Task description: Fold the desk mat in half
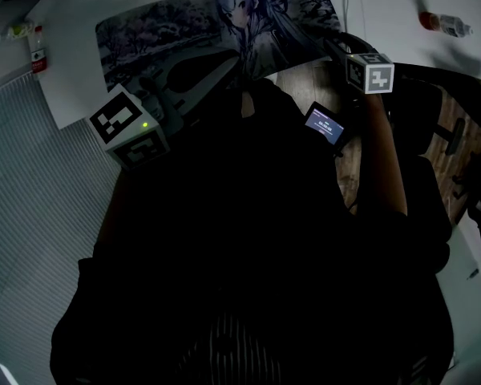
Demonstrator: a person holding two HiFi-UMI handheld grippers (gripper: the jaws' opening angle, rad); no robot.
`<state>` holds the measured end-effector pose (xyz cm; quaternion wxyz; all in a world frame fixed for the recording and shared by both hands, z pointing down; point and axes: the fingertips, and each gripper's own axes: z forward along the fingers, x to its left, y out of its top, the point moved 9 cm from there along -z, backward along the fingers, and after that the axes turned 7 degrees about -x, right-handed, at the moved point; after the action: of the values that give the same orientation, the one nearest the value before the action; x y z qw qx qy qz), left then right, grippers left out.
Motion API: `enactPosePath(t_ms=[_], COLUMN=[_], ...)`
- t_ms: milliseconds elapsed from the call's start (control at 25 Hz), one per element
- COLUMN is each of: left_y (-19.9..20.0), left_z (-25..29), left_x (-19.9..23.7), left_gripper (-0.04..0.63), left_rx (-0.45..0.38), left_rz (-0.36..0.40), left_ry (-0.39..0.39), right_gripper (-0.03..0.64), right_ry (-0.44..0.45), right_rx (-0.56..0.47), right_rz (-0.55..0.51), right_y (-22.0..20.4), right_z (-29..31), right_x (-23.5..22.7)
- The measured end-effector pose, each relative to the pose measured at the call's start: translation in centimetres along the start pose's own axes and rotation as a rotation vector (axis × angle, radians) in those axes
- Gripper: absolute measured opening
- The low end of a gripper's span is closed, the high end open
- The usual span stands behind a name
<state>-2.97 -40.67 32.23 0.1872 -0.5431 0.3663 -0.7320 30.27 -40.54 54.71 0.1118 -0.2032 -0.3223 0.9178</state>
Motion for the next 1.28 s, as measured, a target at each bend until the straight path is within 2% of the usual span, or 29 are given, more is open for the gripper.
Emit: enactPosePath(t_ms=[120,200,520,840,1040,1120,1200,1280], left_y=[-0.1,-0.2,0.5,0.8,0.4,0.4,0.4,0.3], left_z=[0.1,0.3,0.7,0.7,0.6,0.7,0.7,0.7], left_x=[0.3,0.4,1.5,2.7,2.8,2.8,2.8,2.7], left_gripper=[0.008,0.008,0.008,0.008,0.008,0.008,0.008,0.008], left_rx=[-0.019,0.000,0.018,0.032,0.040,0.043,0.048,0.052], left_rz=[-0.050,-0.033,-0.030,-0.043,-0.044,-0.046,-0.043,-0.041], left_ry=[-0.028,-0.019,-0.029,-0.001,-0.014,-0.022,-0.029,-0.027], right_gripper=[0.255,0.292,0.367,0.374,0.360,0.309,0.231,0.191], right_ry=[-0.040,-0.057,-0.111,-0.135,-0.133,-0.123,-0.101,-0.084], right_rx=[0.090,0.107,0.194,0.248,0.284,0.297,0.312,0.334], right_rz=[-0.090,-0.092,-0.108,-0.129,-0.144,-0.156,-0.167,-0.185], right_y=[-1.1,-1.4,-2.7,-2.8,-2.7,-2.3,-1.9,-1.9], right_z=[1.5,2.0,4.5,5.3,5.1,5.0,5.1,5.2], right_x=[0.1,-0.1,-1.2,-1.2,-1.3,-1.7,-1.5,-1.2])
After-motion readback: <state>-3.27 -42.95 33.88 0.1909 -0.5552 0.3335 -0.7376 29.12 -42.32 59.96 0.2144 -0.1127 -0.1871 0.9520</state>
